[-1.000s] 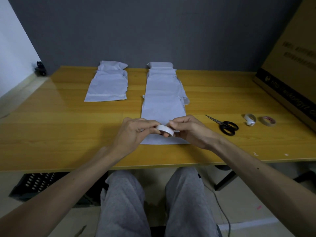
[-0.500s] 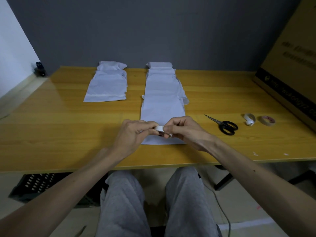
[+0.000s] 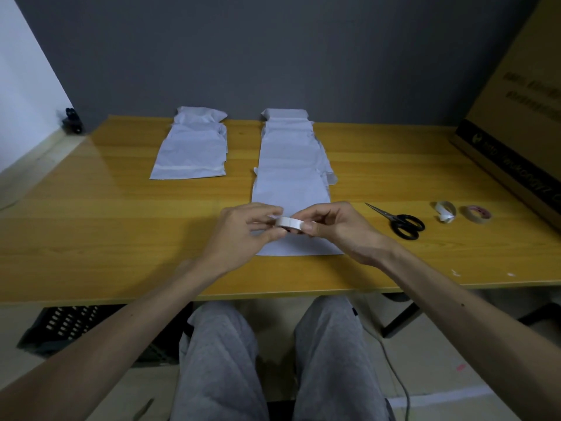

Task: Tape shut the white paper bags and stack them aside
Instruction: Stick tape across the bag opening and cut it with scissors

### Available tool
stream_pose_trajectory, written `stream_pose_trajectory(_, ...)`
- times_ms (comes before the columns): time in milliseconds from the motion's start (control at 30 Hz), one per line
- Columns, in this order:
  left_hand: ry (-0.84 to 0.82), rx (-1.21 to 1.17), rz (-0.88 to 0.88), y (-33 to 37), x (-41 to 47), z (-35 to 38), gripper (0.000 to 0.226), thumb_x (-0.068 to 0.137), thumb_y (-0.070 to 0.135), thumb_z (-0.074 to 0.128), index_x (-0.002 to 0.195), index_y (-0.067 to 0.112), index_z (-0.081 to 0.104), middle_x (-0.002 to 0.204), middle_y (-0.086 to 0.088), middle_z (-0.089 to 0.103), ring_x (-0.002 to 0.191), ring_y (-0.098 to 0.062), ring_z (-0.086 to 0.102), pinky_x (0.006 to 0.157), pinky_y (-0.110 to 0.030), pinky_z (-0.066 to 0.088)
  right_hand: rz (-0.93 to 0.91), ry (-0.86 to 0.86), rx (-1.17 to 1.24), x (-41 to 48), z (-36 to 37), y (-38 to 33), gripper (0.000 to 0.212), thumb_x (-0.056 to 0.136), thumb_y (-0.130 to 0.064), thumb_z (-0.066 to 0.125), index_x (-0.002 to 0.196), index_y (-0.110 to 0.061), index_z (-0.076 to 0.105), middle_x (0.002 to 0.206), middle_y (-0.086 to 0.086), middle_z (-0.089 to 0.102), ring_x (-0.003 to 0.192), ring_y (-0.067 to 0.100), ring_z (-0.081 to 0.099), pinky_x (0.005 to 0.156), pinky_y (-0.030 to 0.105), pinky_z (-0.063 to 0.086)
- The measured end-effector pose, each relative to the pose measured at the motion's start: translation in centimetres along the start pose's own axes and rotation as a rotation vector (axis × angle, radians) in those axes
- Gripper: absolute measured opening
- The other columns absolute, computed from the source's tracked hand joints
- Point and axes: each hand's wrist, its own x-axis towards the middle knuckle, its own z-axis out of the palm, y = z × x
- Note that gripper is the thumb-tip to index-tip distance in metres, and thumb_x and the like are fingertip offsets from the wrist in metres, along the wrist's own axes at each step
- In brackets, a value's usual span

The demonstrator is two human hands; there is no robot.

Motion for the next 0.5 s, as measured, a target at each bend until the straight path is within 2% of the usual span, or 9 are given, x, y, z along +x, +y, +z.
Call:
stream_pose_trajectory(67, -0.016, -0.034, -0.059, 0.2, 0.1, 0.3, 0.027, 0.081, 0.019, 0.076, 0.105, 0.012, 0.064, 0.109, 0.000, 0.065, 0.090, -0.004, 0.068, 0.076, -0.018, 0.055, -0.028, 0.043, -0.058, 0.1, 0.0, -0.3, 0.016, 0.086, -0.001, 0.065, 0.099, -0.006, 0.072, 0.097, 0.010, 0.073, 0.092, 0.017, 0.065, 0.081, 0.025, 0.050)
stream_pose_trajectory(133, 0.019, 0.105, -0.007, 0.5, 0.2, 0.6, 0.020, 0.088, 0.028, 0.067, 0.092, 0.014, 0.054, 0.097, 0.003, 0.056, 0.084, -0.007, 0.061, 0.068, -0.022, 0.052, -0.050, 0.063, -0.116, 0.1, 0.1, -0.6, 0.015, 0.085, -0.002, 0.067, 0.098, -0.008, 0.073, 0.096, 0.009, 0.074, 0.094, 0.019, 0.067, 0.086, 0.032, 0.052)
stream_pose_trajectory(200, 0.015, 0.261, 0.064, 0.8, 0.1, 1.0, 0.023, 0.094, 0.034, 0.057, 0.085, 0.016, 0.046, 0.086, 0.007, 0.047, 0.077, -0.010, 0.050, 0.064, -0.032, 0.047, -0.066, 0.057, -0.167, 0.1, 0.3, -0.9, 0.015, 0.085, -0.004, 0.068, 0.098, -0.008, 0.074, 0.097, 0.009, 0.074, 0.097, 0.023, 0.067, 0.092, 0.041, 0.052)
stream_pose_trajectory(267, 0.015, 0.342, 0.126, 1.0, -0.1, 1.5, 0.025, 0.097, 0.038, 0.049, 0.082, 0.019, 0.041, 0.082, 0.009, 0.042, 0.075, -0.010, 0.043, 0.063, -0.034, 0.043, -0.087, 0.053, -0.205, 0.0, 0.6, -1.1, 0.015, 0.086, -0.004, 0.068, 0.097, -0.011, 0.074, 0.097, 0.007, 0.074, 0.098, 0.023, 0.067, 0.093, 0.043, 0.051)
stream_pose_trajectory(367, 0.031, 0.377, 0.156, 0.8, -0.1, 2.2, 0.023, 0.098, 0.036, 0.040, 0.082, 0.020, 0.038, 0.082, 0.005, 0.043, 0.075, -0.015, 0.042, 0.063, -0.038, 0.042, -0.098, 0.084, -0.202, -0.2, 0.8, -1.3, 0.016, 0.085, -0.003, 0.068, 0.095, -0.013, 0.074, 0.097, 0.004, 0.075, 0.097, 0.018, 0.068, 0.092, 0.039, 0.053)
stream_pose_trajectory(500, 0.044, 0.446, 0.250, 0.3, -0.2, 2.8, 0.028, 0.101, 0.028, 0.030, 0.085, 0.012, 0.046, 0.082, -0.003, 0.047, 0.075, -0.020, 0.043, 0.066, -0.041, 0.038, -0.098, 0.115, -0.216, -0.3, 0.9, -0.9, 0.015, 0.085, -0.003, 0.068, 0.096, -0.011, 0.074, 0.093, 0.000, 0.075, 0.092, 0.013, 0.069, 0.088, 0.031, 0.053)
